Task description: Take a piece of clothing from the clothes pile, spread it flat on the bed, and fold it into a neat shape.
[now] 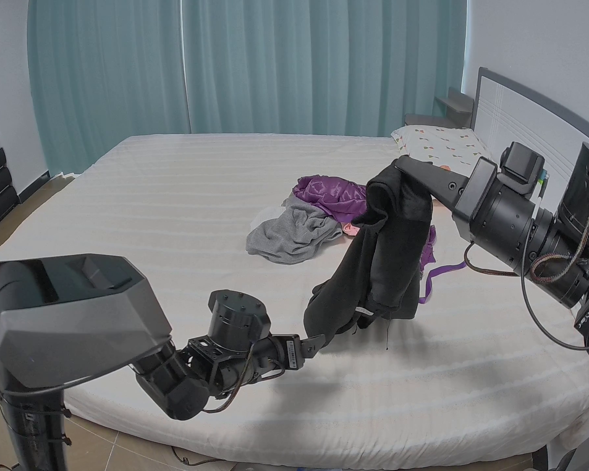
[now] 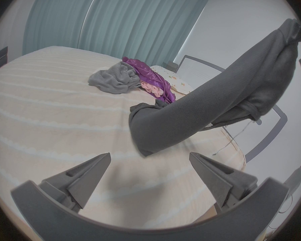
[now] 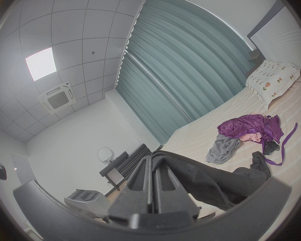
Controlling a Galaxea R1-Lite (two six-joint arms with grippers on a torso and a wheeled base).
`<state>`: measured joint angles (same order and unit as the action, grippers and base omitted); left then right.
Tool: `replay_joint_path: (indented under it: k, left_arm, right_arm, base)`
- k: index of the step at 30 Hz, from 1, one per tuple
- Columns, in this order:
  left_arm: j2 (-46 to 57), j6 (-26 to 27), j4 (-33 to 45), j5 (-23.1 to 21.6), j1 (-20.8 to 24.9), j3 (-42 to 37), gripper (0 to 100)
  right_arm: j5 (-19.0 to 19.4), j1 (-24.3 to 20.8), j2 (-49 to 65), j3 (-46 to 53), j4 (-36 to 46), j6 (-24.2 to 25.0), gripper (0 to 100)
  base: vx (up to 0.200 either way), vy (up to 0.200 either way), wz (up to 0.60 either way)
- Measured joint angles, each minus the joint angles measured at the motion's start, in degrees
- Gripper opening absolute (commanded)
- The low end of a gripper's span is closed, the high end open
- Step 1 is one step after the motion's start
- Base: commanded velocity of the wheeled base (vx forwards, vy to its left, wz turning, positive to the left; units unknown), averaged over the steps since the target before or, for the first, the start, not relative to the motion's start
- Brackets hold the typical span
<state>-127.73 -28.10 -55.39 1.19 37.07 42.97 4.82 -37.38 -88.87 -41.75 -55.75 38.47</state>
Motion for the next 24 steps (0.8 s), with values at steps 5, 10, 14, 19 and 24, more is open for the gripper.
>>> replay_joint_path:
  k: [5,10,14,19,24]
  left_arm:
    - [-4.96,-1.16,-0.85,-1.55,0.63,6.11,100]
    - [-8.01,-1.54,-4.19,-6.74,0.94,8.35,100]
    - [-10.17,-2.83,-9.69,-7.35,0.39,9.36,100]
    - [-11.46,-5.64,-10.24,-7.33,-0.33,9.7,100]
    - [-12.34,-9.37,-11.19,-7.35,-0.88,9.69,100]
  right_arm:
    - [-0.02,0.06,0.0,-0.06,0.0,-0.02,0]
    - [-0.02,0.17,-0.1,-0.37,0.02,-0.02,0]
    - [-0.06,0.2,0.12,-0.57,0.11,-0.02,0]
    - [-0.04,-0.13,1.0,-0.52,0.49,-0.05,0]
    - [-0.06,-0.71,2.0,-0.13,0.73,-0.07,0]
  base:
    - [0.0,0.0,0.0]
    - [0.0,0.0,0.0]
    - [0.0,0.0,0.0]
    - [0.0,0.0,0.0]
    - [0.0,0.0,0.0]
